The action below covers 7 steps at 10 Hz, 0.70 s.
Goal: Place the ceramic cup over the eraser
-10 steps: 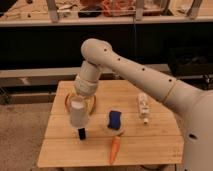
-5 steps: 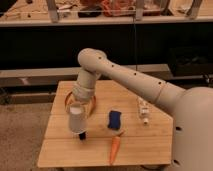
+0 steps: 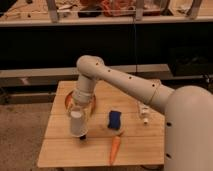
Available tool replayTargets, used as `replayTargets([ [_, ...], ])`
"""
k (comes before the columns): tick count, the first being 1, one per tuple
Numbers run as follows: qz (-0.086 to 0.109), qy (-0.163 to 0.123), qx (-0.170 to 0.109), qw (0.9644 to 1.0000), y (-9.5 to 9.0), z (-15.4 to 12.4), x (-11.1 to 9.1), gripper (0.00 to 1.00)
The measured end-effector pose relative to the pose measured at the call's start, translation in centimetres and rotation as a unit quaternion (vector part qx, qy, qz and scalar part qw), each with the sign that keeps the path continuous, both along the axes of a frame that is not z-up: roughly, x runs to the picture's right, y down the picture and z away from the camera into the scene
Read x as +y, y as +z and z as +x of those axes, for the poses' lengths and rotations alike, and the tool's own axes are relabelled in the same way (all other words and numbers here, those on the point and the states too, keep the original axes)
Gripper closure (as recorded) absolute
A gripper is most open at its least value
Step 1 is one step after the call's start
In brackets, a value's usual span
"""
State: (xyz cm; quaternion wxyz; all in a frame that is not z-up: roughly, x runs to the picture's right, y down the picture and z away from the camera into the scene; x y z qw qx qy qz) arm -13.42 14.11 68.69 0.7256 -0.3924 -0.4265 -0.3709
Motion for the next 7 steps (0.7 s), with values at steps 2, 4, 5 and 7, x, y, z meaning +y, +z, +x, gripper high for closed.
replayTargets([
  [2,0.001,-0.003,-0.002,1.0000,0.77,-0.25,0.43,1.00],
  [4,0.003,-0.005,-0.003,1.0000,1.07,-0.42,0.45,1.00],
  [5,0.004,-0.007,-0.003,1.0000,1.16,-0.45,0.37,1.00],
  [7,0.004,-0.012,-0.003,0.9999,1.42,-0.43,0.66,1.00],
])
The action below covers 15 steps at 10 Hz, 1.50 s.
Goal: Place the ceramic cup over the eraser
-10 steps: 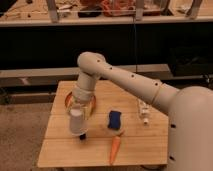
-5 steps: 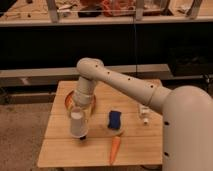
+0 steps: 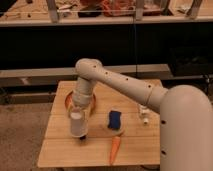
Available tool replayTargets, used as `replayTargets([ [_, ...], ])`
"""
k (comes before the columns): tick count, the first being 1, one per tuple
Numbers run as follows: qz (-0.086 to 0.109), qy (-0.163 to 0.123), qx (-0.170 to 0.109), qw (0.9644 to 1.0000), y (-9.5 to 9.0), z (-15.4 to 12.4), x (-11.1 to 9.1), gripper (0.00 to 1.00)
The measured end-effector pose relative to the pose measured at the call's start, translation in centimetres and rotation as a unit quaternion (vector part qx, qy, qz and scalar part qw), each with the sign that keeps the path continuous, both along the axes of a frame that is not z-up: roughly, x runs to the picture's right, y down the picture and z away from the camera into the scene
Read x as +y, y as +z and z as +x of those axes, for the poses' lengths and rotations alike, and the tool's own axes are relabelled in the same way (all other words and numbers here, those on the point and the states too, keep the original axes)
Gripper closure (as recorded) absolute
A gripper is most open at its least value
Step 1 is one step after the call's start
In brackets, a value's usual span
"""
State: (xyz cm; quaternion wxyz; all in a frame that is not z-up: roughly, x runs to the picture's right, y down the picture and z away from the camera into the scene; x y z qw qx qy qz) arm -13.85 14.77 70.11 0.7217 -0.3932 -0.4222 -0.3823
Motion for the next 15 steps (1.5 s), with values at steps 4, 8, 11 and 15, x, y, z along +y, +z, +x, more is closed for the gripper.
replayTargets([
  [4,0.004,-0.007,-0.001,1.0000,0.5,-0.4,0.3,0.97],
  [8,0.010,-0.013,0.002,0.9999,0.9,-0.4,0.6,0.83],
  [11,0.014,-0.017,0.005,0.9997,1.3,-0.5,0.9,0.88],
  [15,0.020,-0.022,0.009,0.9995,1.3,-0.5,1.1,0.51],
])
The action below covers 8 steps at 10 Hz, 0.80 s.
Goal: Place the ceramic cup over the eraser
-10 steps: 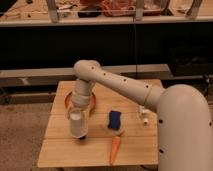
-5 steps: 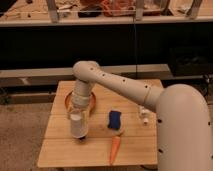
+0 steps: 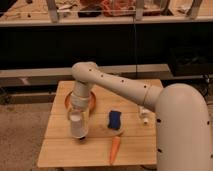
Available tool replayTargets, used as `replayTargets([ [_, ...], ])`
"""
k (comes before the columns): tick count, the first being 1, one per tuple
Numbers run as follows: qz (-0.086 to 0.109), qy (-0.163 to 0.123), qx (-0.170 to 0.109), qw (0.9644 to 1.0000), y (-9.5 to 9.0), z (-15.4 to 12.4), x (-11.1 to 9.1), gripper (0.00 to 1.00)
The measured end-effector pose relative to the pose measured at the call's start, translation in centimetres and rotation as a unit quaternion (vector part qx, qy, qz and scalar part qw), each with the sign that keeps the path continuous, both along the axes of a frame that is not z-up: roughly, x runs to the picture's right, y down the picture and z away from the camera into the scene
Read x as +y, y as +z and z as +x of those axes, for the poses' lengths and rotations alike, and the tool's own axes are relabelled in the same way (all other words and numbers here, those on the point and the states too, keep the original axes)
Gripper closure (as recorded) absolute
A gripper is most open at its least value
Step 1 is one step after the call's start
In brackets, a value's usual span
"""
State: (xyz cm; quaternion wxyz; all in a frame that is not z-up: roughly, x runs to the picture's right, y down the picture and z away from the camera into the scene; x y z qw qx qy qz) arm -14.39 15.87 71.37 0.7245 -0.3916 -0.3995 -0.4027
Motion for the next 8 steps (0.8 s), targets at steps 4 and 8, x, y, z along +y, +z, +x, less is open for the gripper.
replayTargets([
  [4,0.004,-0.002,0.006,1.0000,0.02,0.14,0.12,0.20],
  [8,0.009,-0.004,0.013,0.9999,-0.06,0.32,0.26,0.20],
])
